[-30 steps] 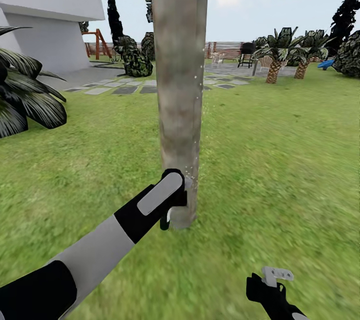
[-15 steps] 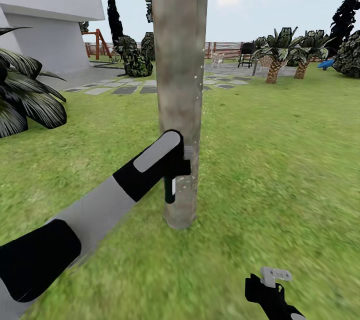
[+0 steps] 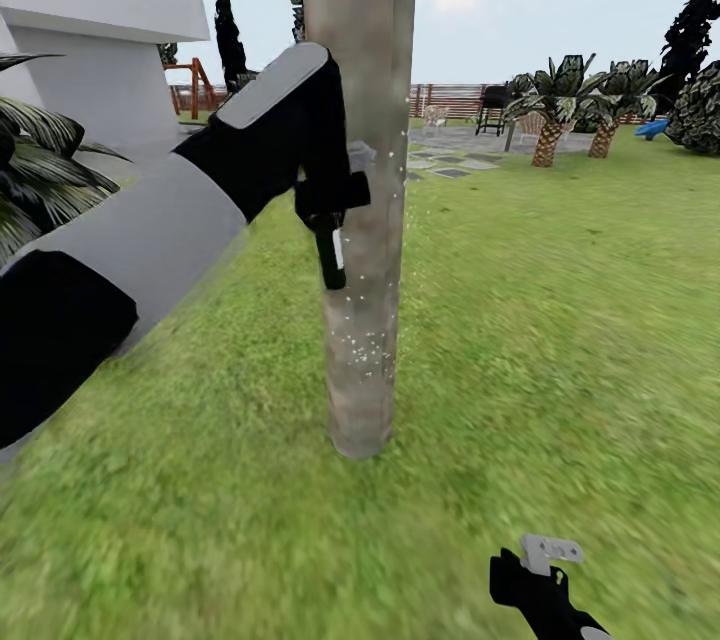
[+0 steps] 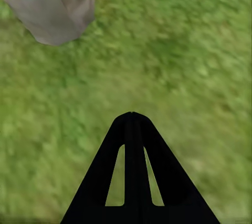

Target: In the garden, pick up the pesticide atomizer on the floor and spray pesticide onto both trees until each tree trunk is fully covered.

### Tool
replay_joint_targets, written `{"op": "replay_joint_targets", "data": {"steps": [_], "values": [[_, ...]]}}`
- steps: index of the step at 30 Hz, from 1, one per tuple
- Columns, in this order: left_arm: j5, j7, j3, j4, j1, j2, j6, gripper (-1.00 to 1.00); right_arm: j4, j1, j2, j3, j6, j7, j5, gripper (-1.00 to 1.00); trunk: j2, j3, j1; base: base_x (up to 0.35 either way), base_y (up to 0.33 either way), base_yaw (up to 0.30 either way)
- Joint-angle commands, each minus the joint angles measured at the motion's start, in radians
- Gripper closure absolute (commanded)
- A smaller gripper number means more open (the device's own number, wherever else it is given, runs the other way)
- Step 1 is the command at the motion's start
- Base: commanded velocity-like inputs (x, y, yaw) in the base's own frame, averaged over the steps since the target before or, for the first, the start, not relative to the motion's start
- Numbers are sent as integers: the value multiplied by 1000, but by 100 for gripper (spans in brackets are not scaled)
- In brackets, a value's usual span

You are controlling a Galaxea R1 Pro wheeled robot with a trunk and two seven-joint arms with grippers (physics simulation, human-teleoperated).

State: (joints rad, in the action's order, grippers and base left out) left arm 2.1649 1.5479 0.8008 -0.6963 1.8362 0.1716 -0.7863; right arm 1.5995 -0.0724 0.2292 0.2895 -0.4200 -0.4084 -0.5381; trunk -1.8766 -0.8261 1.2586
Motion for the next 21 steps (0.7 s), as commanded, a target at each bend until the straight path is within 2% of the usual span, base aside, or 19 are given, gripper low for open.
{"op": "replay_joint_targets", "data": {"steps": [1, 3, 5, 9, 11, 14, 21], "values": [[18, 10, 3, 19, 35, 1, -13, 100, 2, 0, 1, 2, -12, -9, -8, 100, 0, -1, 0, 0, 0, 0], [58, 9, 3, 57, 103, 1, -13, 100, 2, 0, 1, 1, -31, -9, -7, 100, 0, -1, 0, 0, 0, 0], [121, 10, 3, 93, 186, 2, -13, 100, 2, 0, 1, 0, -40, -9, -8, 100, 0, -1, 0, 0, 0, 0], [188, 11, 2, 151, 308, 3, -13, 100, 2, 0, 1, -1, -44, -9, -8, 100, 0, -1, 0, 0, 0, 0], [191, 11, 0, 180, 370, 3, -13, 100, 2, 0, 1, -1, -45, -9, -8, 100, 0, -1, 0, 0, 0, 0], [191, 10, -1, 203, 404, 3, -14, 100, 2, 0, 1, -1, -45, -9, -7, 100, 0, -1, 0, 0, 0, 0], [191, 0, -3, 212, 413, 3, -12, 100, 2, 0, 1, -2, -46, -9, -7, 100, 0, -1, 0, 0, 0, 0]]}}
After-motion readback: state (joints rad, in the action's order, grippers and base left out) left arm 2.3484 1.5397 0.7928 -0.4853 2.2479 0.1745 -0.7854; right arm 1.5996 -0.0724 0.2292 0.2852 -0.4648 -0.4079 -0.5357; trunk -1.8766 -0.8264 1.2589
